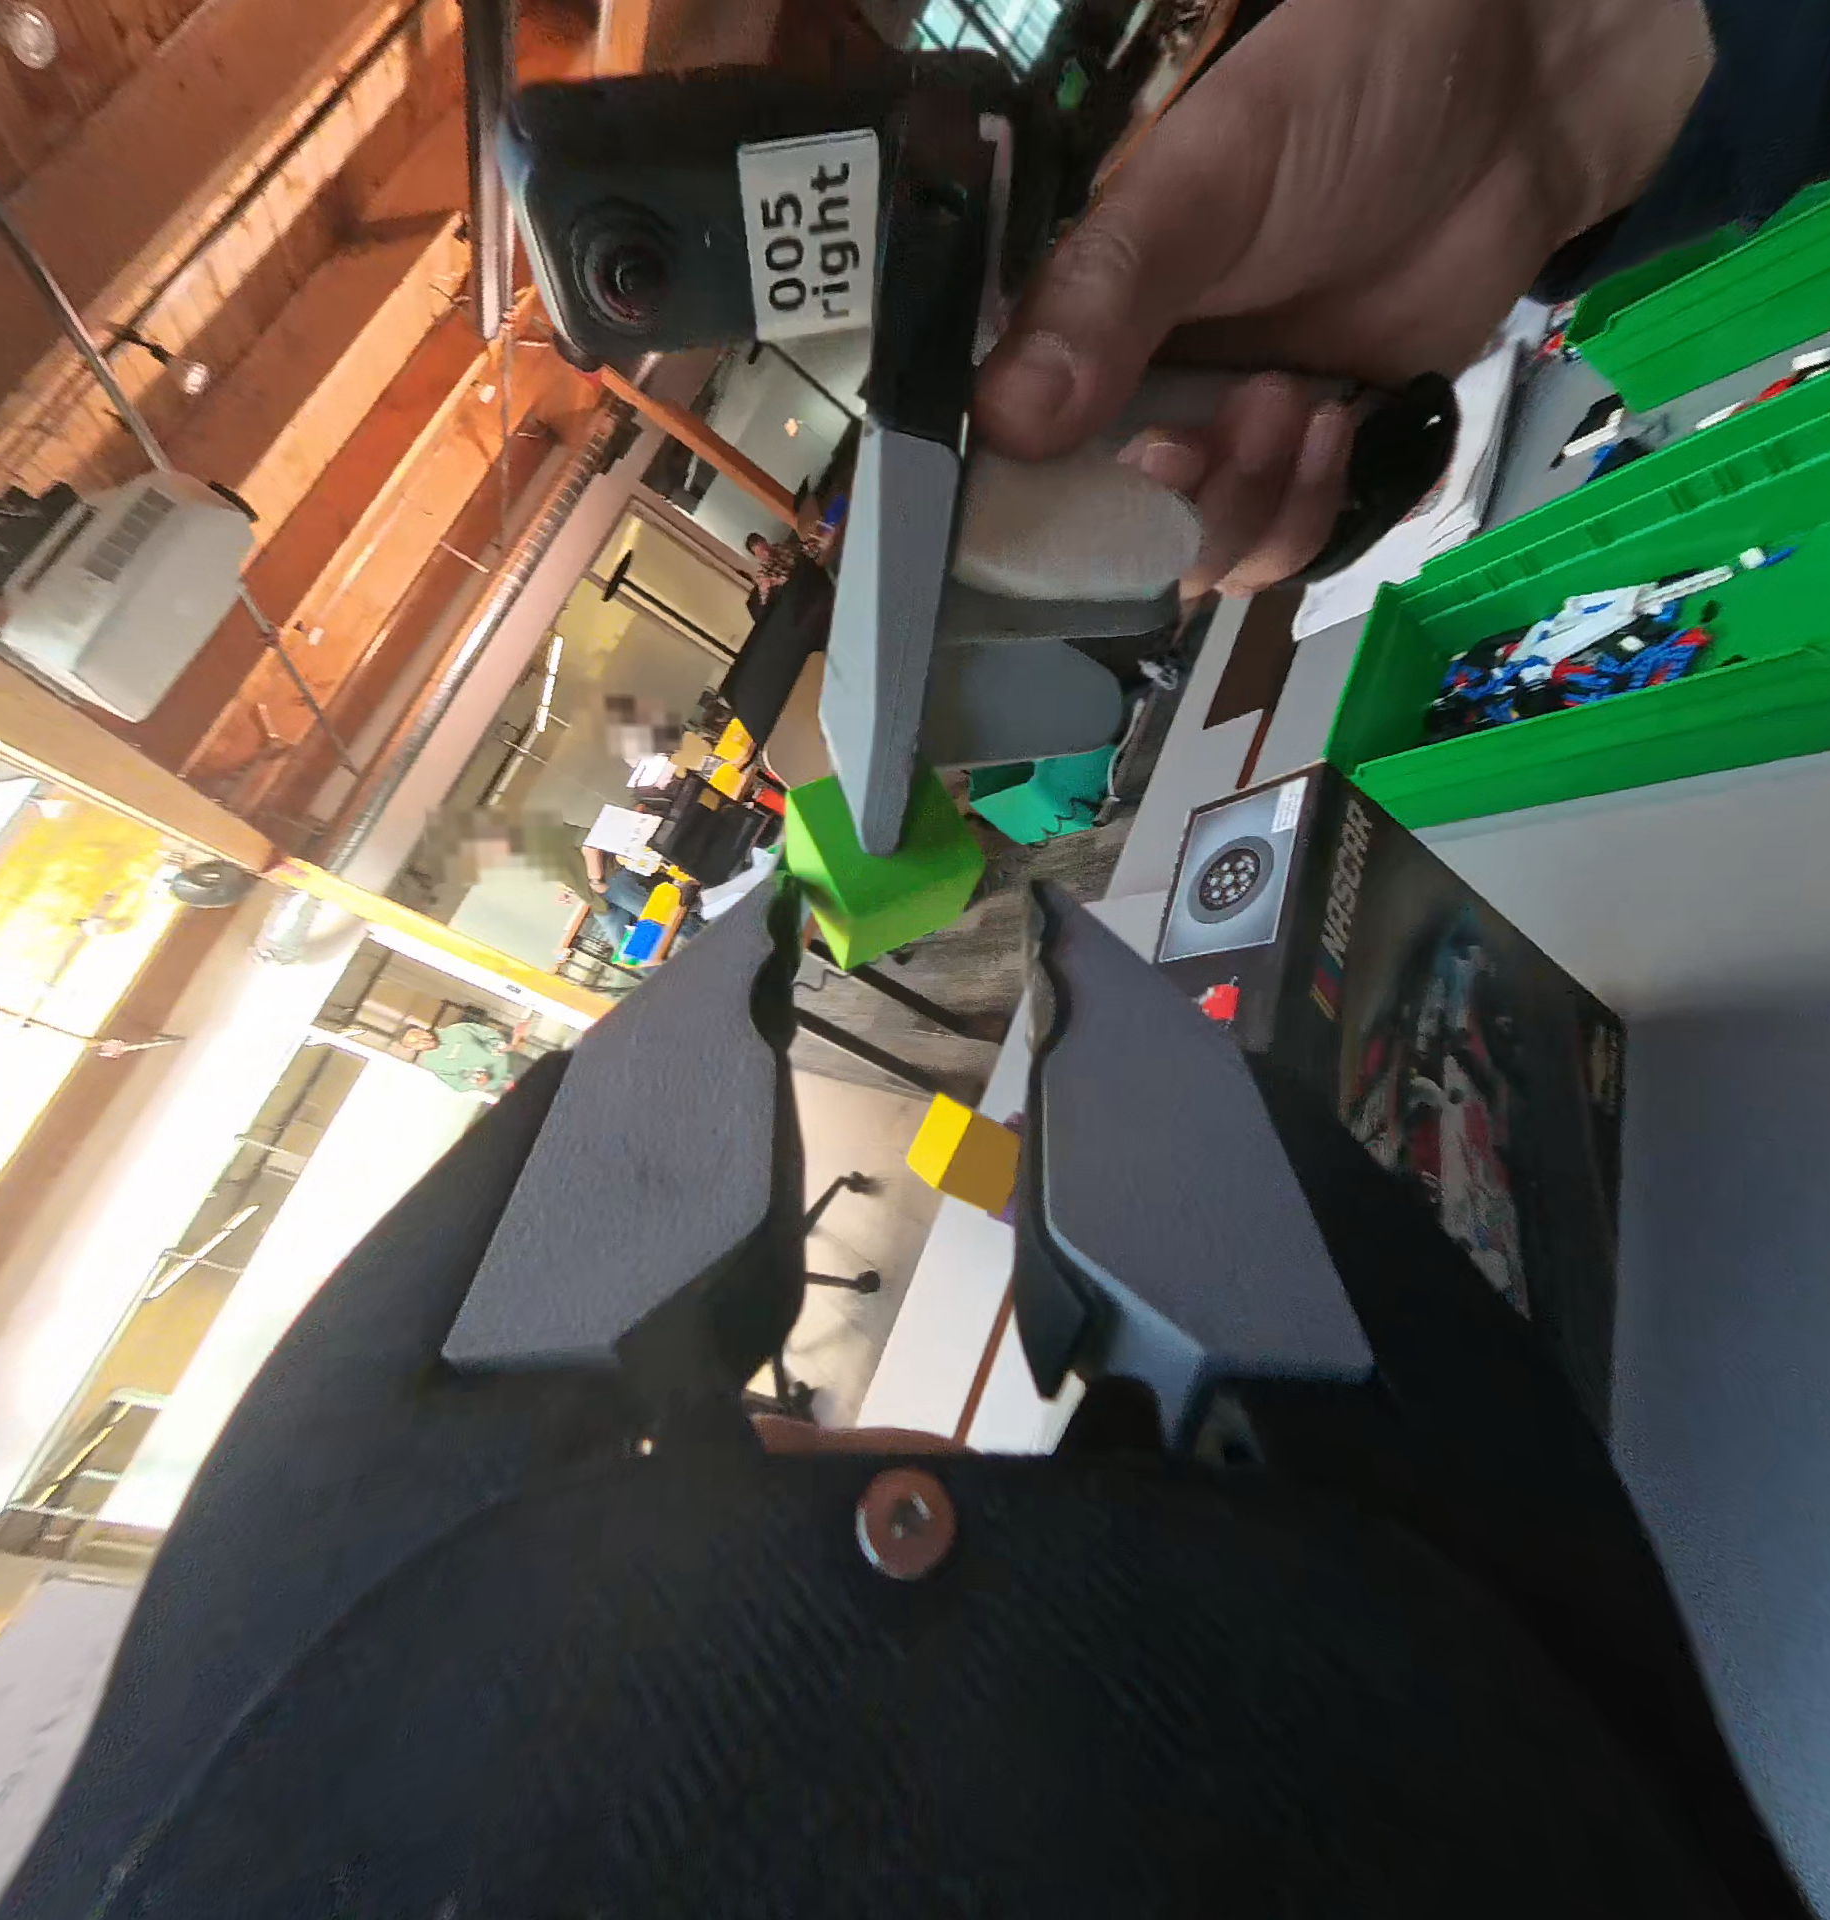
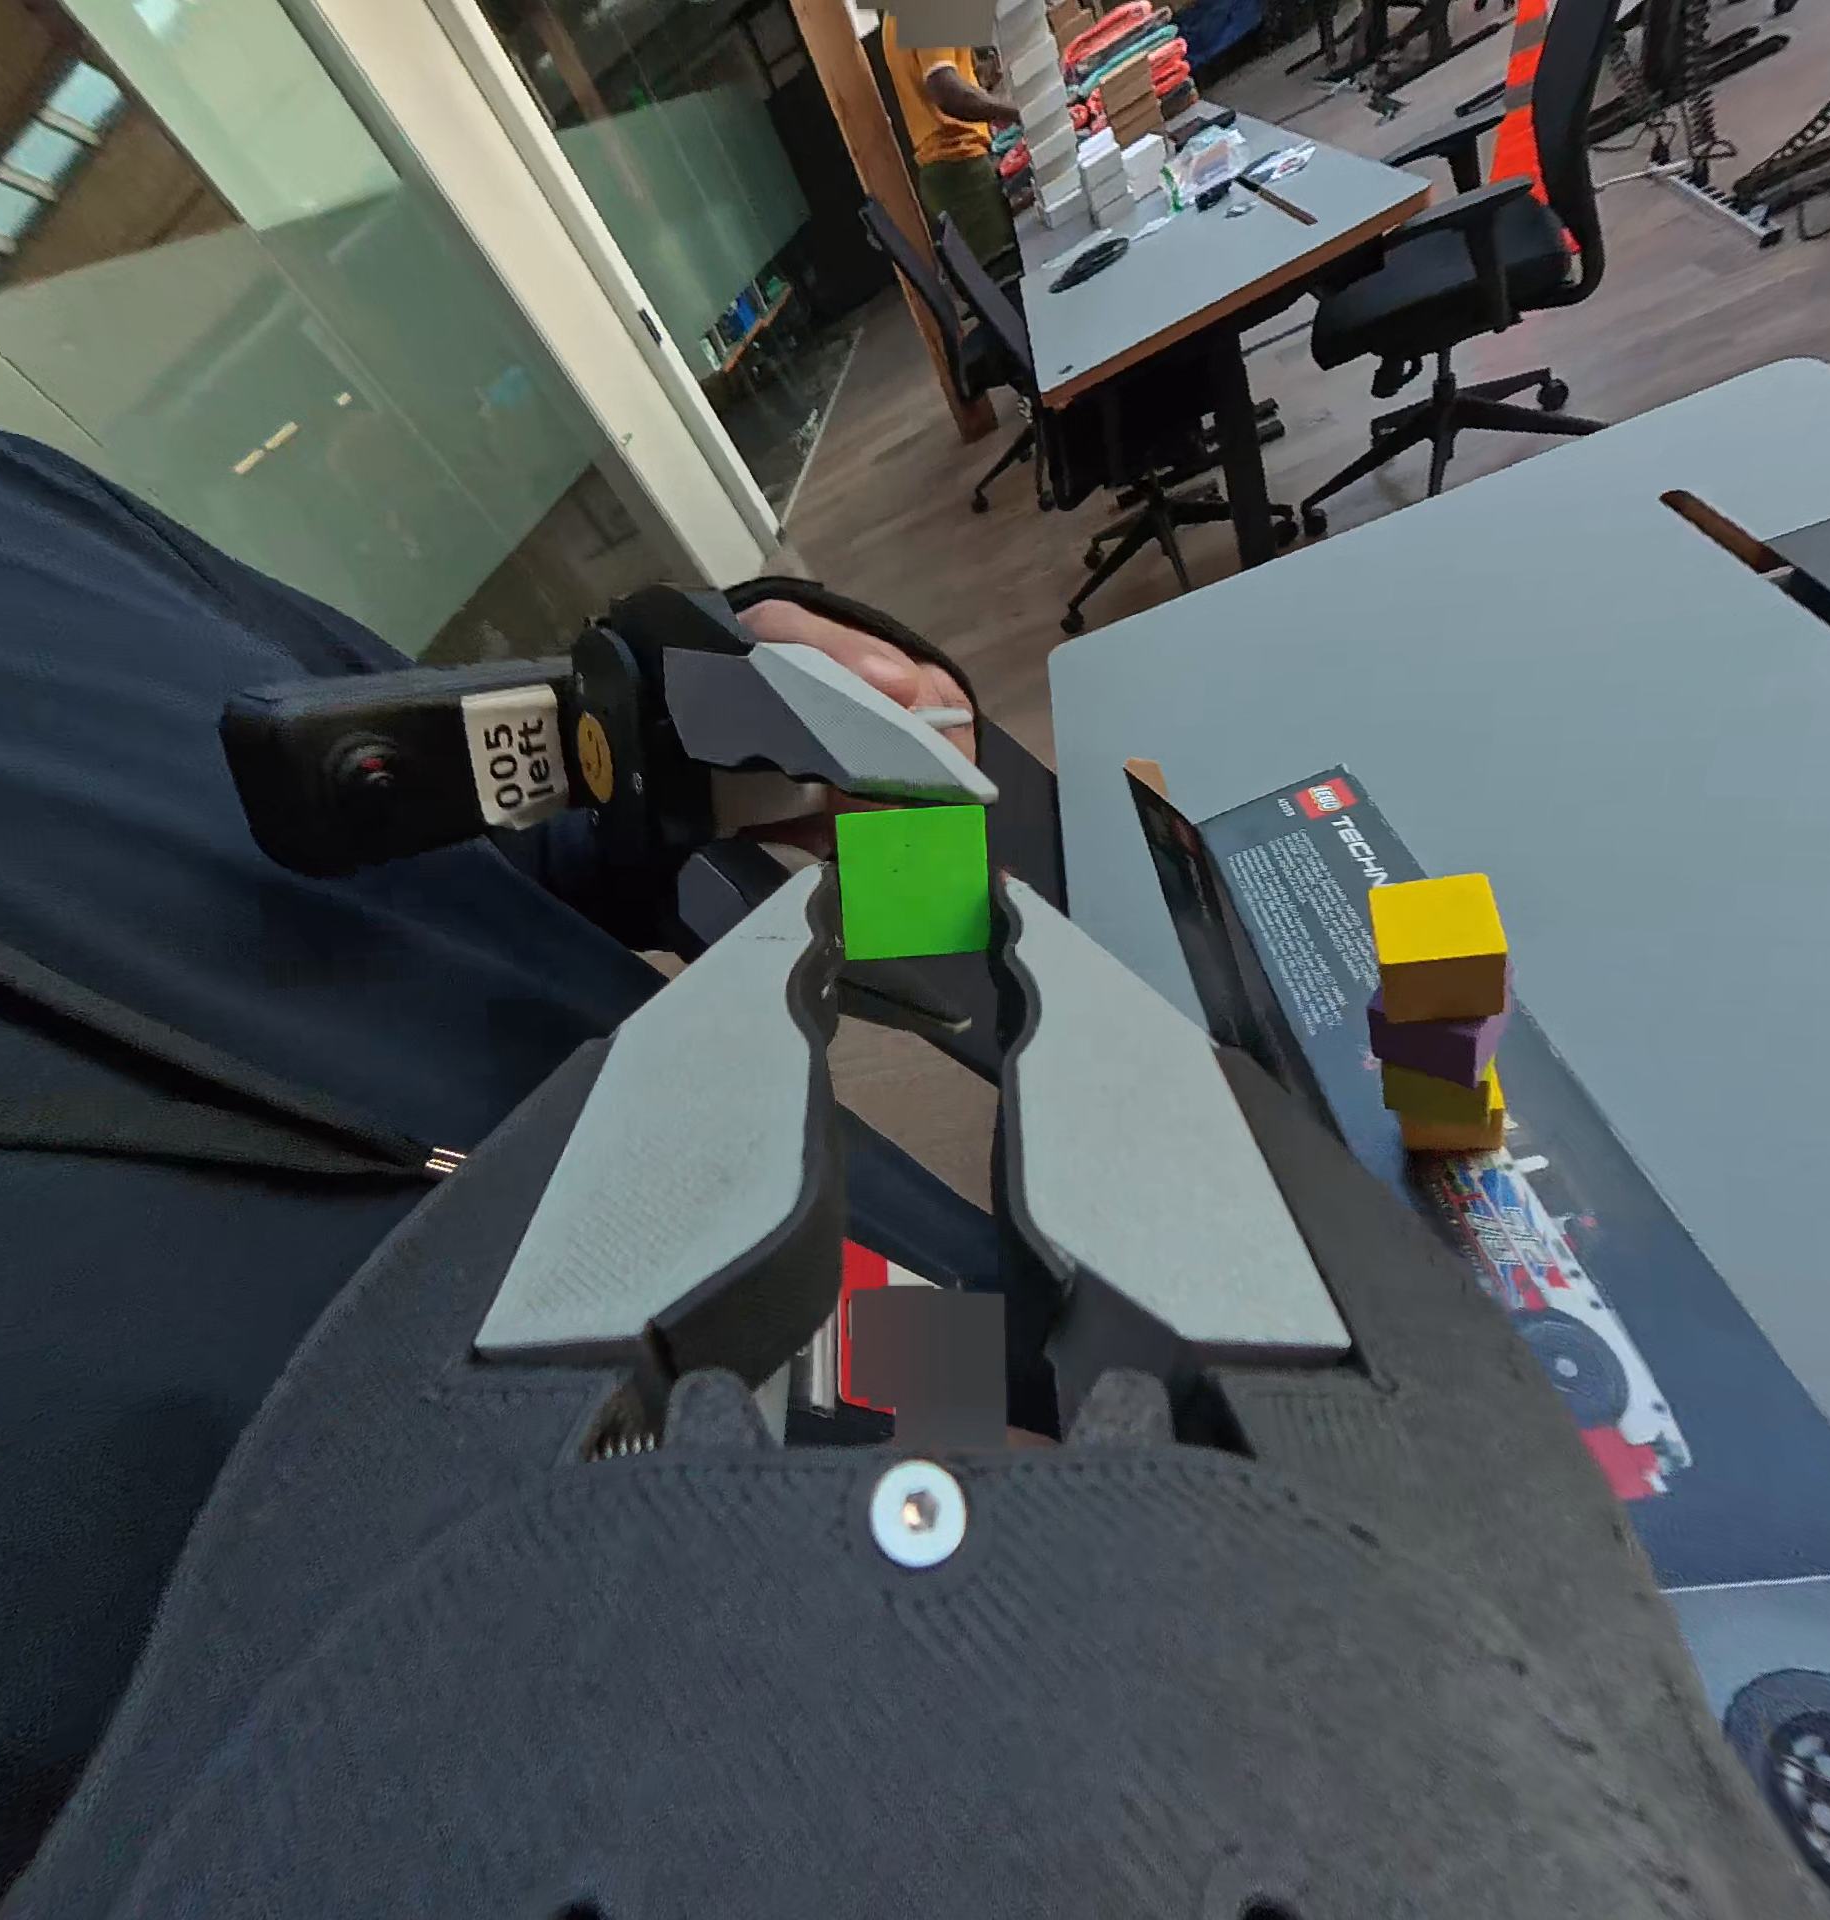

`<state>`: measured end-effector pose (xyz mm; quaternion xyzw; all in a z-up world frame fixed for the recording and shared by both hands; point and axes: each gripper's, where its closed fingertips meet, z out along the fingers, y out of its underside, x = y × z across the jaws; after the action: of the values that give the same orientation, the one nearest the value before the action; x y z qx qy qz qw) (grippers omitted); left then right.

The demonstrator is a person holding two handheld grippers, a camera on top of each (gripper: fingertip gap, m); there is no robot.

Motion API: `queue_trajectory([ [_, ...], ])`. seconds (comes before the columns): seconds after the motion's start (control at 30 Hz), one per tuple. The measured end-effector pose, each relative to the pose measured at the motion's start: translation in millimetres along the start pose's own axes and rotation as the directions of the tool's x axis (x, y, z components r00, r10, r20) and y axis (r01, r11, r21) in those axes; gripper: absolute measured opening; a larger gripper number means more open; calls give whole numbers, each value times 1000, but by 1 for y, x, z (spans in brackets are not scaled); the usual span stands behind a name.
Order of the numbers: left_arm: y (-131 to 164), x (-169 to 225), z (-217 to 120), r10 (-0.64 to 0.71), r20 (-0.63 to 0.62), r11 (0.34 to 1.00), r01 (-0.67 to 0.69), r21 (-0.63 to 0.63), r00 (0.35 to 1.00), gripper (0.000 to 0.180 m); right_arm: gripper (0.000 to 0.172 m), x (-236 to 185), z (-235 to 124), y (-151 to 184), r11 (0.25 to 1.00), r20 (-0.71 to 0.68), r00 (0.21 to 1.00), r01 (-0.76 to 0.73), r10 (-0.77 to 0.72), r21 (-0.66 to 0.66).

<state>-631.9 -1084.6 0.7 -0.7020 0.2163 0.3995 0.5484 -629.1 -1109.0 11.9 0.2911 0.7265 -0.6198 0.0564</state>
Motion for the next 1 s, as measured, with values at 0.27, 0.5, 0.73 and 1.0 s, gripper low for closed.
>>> queue_trajectory([
  [0.27,-12,-10,8,-53,170,999,54,1,984,28,26,-7,-14,-9,979,142,985,-124,102,161],
  [0.5,-24,-23,9,-177,267,984,168,54,947,27,26,-15,-23,-28,897,320,928,-297,191,326],
  [0.73,-17,-14,12,-308,197,951,299,71,931,29,25,-8,-21,-20,933,156,980,-168,123,318],
  [1.0,0,-17,1,-714,-64,695,717,59,698,48,25,19,-42,-13,948,-80,993,-59,88,312],
])
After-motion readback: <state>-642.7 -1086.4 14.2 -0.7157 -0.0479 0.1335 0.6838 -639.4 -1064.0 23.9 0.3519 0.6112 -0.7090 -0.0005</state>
